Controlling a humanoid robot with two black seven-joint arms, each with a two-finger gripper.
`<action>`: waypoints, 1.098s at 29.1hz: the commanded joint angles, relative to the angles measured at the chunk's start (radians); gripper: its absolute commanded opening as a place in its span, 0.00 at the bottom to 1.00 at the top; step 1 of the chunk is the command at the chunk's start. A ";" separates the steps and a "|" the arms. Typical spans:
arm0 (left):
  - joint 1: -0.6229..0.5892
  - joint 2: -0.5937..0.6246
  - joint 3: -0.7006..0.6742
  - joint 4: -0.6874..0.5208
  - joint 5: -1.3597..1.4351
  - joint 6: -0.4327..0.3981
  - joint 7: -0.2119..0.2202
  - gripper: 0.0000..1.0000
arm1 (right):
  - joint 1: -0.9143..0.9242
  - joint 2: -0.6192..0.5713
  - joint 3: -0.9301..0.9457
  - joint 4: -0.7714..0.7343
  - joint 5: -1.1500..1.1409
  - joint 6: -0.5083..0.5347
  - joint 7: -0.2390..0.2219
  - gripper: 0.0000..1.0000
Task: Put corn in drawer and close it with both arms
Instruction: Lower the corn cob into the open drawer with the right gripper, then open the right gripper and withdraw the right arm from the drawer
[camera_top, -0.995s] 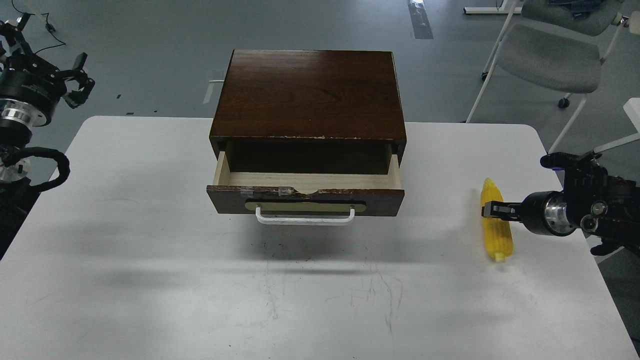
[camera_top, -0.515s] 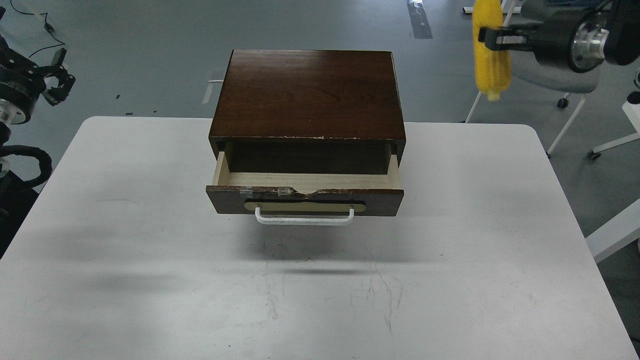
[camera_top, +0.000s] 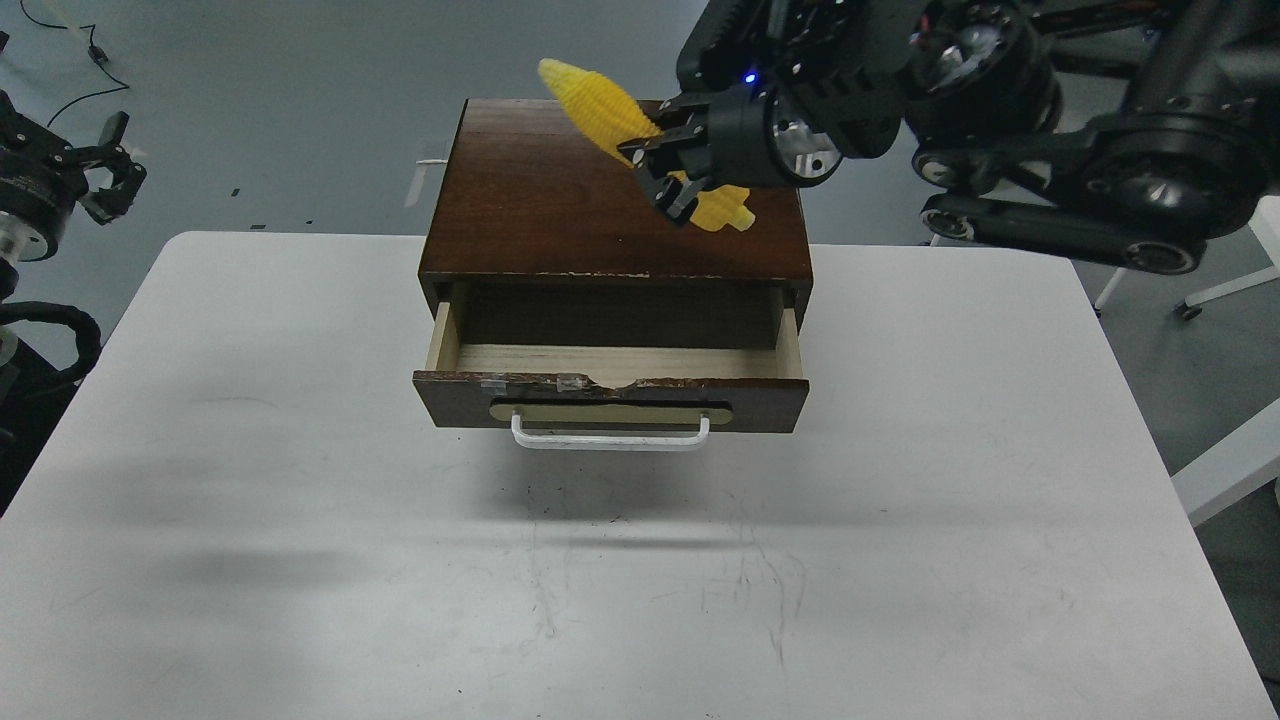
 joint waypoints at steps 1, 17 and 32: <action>-0.001 0.005 -0.003 0.001 -0.003 0.000 -0.001 0.98 | -0.021 0.087 -0.051 0.000 -0.080 0.002 0.039 0.05; 0.000 0.031 -0.003 0.048 -0.001 0.000 -0.001 0.98 | -0.038 0.136 -0.108 -0.003 -0.072 0.002 0.042 0.60; 0.002 0.041 -0.002 0.047 0.000 0.000 0.002 0.99 | -0.030 0.052 -0.086 0.037 -0.057 -0.001 0.042 0.75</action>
